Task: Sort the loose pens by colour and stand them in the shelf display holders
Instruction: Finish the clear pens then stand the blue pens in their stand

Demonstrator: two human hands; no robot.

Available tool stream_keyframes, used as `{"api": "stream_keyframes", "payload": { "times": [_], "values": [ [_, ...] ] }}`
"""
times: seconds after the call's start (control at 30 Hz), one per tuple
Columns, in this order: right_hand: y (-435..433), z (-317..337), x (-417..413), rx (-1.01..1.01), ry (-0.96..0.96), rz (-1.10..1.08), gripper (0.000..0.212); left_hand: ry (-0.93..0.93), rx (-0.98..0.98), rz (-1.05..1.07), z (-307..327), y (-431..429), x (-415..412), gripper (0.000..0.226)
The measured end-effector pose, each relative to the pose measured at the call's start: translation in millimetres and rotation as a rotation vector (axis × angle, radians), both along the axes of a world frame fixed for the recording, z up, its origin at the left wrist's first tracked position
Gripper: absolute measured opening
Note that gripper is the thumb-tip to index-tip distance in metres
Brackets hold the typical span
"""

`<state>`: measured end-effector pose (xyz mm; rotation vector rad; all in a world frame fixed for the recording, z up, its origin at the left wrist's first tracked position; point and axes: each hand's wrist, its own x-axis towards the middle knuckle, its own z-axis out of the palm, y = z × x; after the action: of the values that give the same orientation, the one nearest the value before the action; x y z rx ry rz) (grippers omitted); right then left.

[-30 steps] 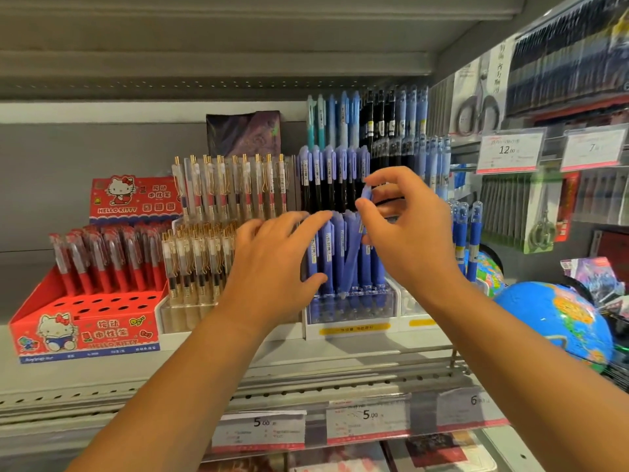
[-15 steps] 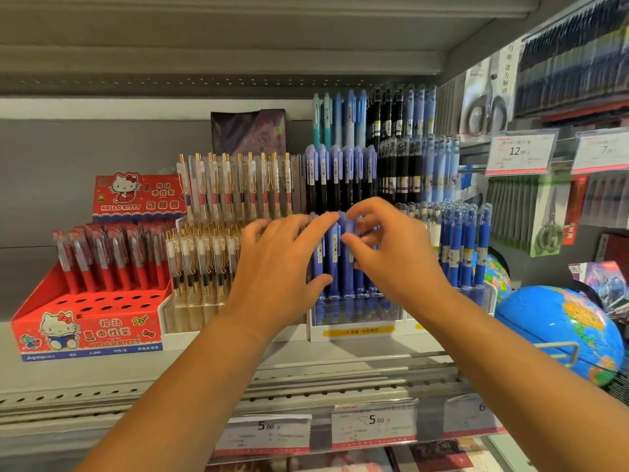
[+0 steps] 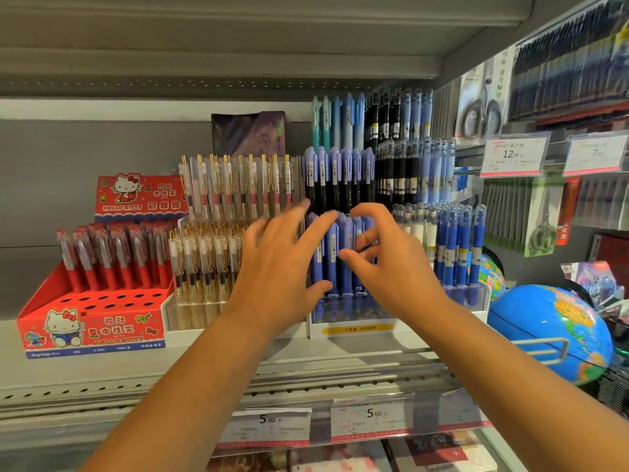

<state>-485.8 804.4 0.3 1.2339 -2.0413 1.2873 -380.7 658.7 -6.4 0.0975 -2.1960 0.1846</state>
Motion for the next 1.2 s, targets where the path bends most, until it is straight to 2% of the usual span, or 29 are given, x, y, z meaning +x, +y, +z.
{"api": "stream_keyframes", "payload": {
  "times": [0.1, 0.2, 0.33, 0.4, 0.57, 0.7, 0.8, 0.87, 0.97, 1.07, 1.2],
  "values": [
    [10, -8, 4, 0.100, 0.005, -0.140, 0.035, 0.110, 0.054, 0.030, 2, 2, 12, 0.098],
    [19, -12, 7, 0.347, 0.070, -0.261, 0.030, 0.212, 0.162, 0.127, -4, -4, 28, 0.072],
    [19, -13, 11, 0.495, 0.074, -0.270, 0.027, -0.034, 0.349, 0.288, -14, -12, 39, 0.042],
    [17, -12, 11, 0.521, 0.079, -0.283, 0.026, -0.121, 0.338, 0.366, -12, -12, 37, 0.031],
    [17, -12, 12, 0.556, 0.090, -0.288, 0.033, -0.194, 0.277, 0.482, -10, -5, 33, 0.025],
    [18, -11, 16, 0.559, 0.141, -0.300, 0.032, -0.252, 0.358, 0.345, -5, -5, 45, 0.024],
    [12, -12, 31, 0.387, 0.203, -0.250, 0.024, -0.131, 0.456, 0.215, -1, -14, 69, 0.017],
    [0, -11, 48, 0.283, 0.151, -0.098, 0.016, 0.004, 0.451, 0.220, 1, -28, 89, 0.015],
    [-30, -11, 78, 0.283, 0.087, 0.140, 0.020, 0.182, 0.504, 0.344, 4, -60, 122, 0.027],
    [-65, -12, 106, 0.353, 0.133, 0.235, 0.030, 0.314, 0.636, 0.510, 4, -102, 152, 0.053],
    [-113, -12, 138, 0.392, 0.142, 0.236, 0.034, 0.213, 0.918, 0.588, -2, -156, 179, 0.084]
  ]
}}
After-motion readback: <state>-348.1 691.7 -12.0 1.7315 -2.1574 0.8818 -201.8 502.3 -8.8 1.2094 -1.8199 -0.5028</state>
